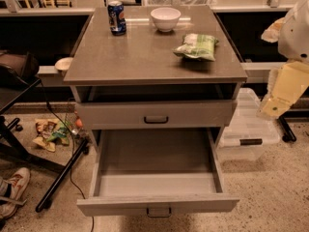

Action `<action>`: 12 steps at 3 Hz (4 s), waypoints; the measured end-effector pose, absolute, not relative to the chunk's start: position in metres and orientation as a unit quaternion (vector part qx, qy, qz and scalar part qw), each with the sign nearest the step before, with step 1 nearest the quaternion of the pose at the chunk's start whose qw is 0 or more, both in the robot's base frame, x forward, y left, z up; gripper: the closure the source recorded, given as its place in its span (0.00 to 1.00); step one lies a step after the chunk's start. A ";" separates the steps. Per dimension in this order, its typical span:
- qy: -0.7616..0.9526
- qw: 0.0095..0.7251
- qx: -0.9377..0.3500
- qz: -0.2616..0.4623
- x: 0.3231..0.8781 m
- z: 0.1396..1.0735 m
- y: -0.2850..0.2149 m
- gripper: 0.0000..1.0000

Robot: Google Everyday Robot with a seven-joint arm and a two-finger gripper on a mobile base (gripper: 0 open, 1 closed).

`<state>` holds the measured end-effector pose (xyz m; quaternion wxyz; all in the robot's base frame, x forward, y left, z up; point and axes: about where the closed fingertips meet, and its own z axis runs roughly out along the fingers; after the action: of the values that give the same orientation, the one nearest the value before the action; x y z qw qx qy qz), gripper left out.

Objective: Place green jalapeno chip bag into middle drawer

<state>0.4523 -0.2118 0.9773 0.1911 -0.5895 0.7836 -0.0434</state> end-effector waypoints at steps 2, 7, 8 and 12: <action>0.794 0.232 -0.562 -0.025 0.562 0.892 -0.206 0.00; 0.789 0.382 -0.482 0.013 0.701 0.880 -0.178 0.00; 0.787 0.388 -0.479 -0.006 0.720 0.881 -0.165 0.00; 0.794 0.365 -0.486 -0.007 0.764 0.835 -0.143 0.65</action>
Offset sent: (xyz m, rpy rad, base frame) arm 0.1988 0.0077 -0.1485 0.1731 -0.0814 -0.0828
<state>0.7643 -0.1430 0.8351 0.3653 -0.4860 0.7939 -0.0066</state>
